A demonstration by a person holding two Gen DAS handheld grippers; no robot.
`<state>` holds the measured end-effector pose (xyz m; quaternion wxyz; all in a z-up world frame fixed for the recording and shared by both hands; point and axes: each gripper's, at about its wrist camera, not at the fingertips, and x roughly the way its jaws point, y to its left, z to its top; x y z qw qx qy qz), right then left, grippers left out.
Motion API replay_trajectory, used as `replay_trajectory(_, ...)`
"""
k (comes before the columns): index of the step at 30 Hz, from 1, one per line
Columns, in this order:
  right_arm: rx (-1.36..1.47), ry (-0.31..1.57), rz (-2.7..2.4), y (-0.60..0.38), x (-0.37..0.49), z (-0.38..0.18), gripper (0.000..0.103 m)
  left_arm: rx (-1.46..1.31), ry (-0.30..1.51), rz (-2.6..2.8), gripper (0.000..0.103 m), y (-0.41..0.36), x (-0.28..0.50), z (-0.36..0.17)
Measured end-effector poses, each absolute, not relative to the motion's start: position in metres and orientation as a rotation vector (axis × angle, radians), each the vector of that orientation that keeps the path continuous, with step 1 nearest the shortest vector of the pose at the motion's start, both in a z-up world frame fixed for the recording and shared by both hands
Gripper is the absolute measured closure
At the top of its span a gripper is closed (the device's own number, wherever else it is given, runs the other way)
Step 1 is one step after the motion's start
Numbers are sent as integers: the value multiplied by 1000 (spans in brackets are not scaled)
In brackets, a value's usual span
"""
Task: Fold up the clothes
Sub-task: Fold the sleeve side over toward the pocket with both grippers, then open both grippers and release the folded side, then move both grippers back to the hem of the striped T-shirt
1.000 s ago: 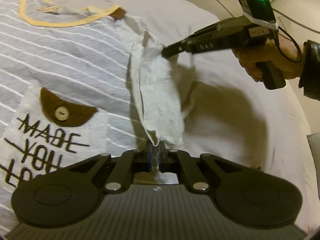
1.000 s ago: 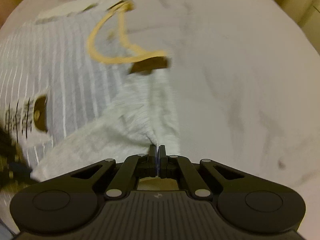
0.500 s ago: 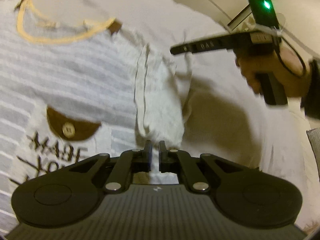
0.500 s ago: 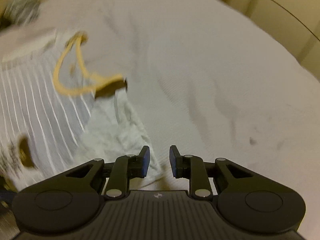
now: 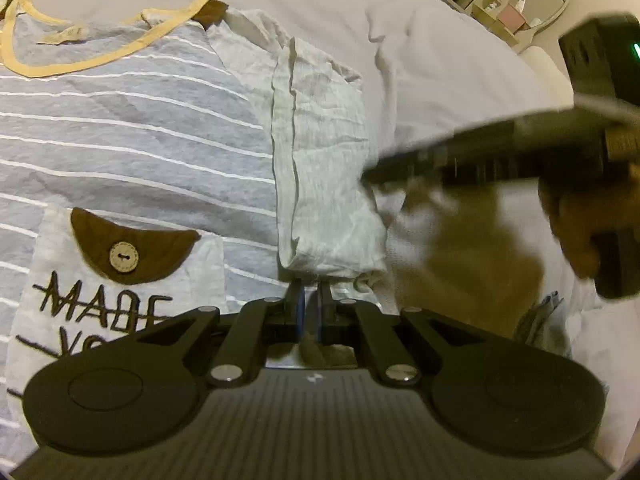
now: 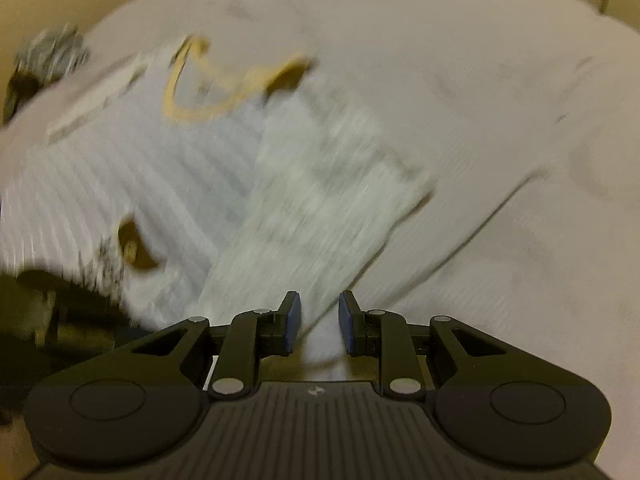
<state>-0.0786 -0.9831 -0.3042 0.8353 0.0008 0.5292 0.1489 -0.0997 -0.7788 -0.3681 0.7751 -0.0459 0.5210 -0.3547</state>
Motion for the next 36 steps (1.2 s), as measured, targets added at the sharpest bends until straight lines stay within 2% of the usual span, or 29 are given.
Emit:
replay_trajectory(3, -11, 1089, 308, -990, -52, -295, 78, -105, 1115, -764, 101, -776, -103, -362)
replay_trajectory(7, -52, 1107, 310, -987, -12, -310, 79, -110, 1084, -745, 101, -770, -111, -352)
replay_trajectory(11, 18, 1037, 233, -991, -10, -296, 78, -103, 1064, -699, 101, -750, -123, -342)
replay_trajectory(16, 32, 1013, 237, -967, -70, -281, 78, -51, 1068, -649, 101, -710, -147, -332)
replay_trajectory(22, 70, 1193, 284, -913, -145, -324, 77, 25, 1092, -611, 101, -677, -165, -325)
replay_trajectory(36, 250, 1212, 128, -866, -266, -259, 73, 129, 1120, -628, 92, -604, -220, -286)
